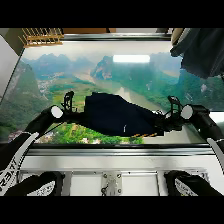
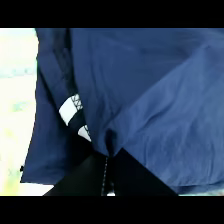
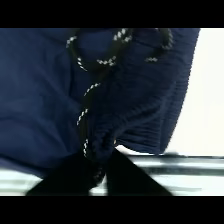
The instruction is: Fold the clothes and pants, and hang the long-sleeved shirts on hangers.
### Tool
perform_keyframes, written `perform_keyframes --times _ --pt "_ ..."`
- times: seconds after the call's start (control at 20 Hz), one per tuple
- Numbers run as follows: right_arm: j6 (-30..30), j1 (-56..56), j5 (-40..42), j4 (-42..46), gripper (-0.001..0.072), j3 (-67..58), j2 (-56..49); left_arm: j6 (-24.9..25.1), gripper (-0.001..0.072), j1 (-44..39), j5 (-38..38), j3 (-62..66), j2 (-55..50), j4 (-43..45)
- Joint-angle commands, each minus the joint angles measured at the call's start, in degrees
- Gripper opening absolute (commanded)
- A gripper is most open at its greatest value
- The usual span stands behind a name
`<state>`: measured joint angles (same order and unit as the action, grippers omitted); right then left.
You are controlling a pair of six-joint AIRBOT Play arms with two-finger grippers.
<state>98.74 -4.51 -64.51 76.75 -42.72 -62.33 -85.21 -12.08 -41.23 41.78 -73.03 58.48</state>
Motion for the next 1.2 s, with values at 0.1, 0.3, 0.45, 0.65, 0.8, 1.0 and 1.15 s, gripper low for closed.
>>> perform_keyframes --times 0.1,0.3,0.45,0.65,0.8,1.0,1.15 --pt "0.00 -1.46 -0.55 -3.93 0.0662 -0.09 1.73 -0.26 0.0541 4.17 1.29 -0.83 3.69 -0.17" --pt "-3.08 5.14 -6.67 -3.89 0.0662 -4.33 9.88 -0.26 0.0538 9.18 -3.32 -0.85 13.88 -0.13" --pt "-8.00 16.37 -11.50 -4.20 0.0662 -3.98 13.42 -0.28 0.0537 9.44 -6.86 -0.85 19.63 -0.11" --pt "-16.48 30.60 -8.00 -15.28 0.0720 2.25 11.65 -0.37 0.0535 5.95 -6.05 -0.85 23.21 -0.11" --pt "-24.94 37.99 -4.07 -24.70 0.0720 7.72 6.78 -1.20 0.0008 2.49 -5.92 -0.85 23.74 -0.11" --pt "-37.48 44.13 -4.02 -34.73 0.0720 9.27 -4.39 -1.20 0.0006 -1.57 -5.68 -0.85 23.67 -0.09" --pt "-45.16 44.41 -4.07 -38.93 0.0720 9.27 -11.72 -2.91 0.0007 -3.04 -5.70 -0.85 23.67 -0.09"
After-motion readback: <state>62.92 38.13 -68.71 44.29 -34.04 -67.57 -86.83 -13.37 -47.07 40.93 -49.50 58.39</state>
